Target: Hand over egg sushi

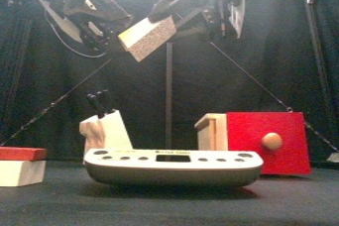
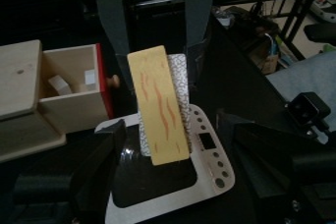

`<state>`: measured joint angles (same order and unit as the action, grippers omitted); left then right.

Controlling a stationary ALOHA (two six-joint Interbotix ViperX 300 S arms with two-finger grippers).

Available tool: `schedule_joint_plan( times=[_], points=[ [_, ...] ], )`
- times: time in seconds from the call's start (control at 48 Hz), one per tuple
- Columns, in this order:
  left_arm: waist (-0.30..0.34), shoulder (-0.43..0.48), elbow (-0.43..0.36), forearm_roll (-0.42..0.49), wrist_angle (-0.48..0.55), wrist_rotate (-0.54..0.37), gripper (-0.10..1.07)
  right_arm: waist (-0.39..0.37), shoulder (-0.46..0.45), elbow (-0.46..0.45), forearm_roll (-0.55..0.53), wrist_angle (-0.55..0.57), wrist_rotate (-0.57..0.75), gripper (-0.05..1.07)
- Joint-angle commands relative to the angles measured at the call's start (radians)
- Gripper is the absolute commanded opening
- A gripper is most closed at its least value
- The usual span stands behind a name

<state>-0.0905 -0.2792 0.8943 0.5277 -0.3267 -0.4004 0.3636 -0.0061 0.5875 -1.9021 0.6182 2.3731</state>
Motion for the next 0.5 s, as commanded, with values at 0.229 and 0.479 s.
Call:
schedule_joint_plan(
  times=[0.229,0.479],
  points=[
    [0.002,0.005,-0.017,0.002,-0.009,0.002,1.03,-0.003,-0.028,-0.020,-0.002,0.003,0.002,0.58],
    [0.002,0.008,-0.018,0.003,-0.009,0.003,1.03,0.005,-0.029,-0.018,-0.002,0.003,0.002,0.58]
  ],
)
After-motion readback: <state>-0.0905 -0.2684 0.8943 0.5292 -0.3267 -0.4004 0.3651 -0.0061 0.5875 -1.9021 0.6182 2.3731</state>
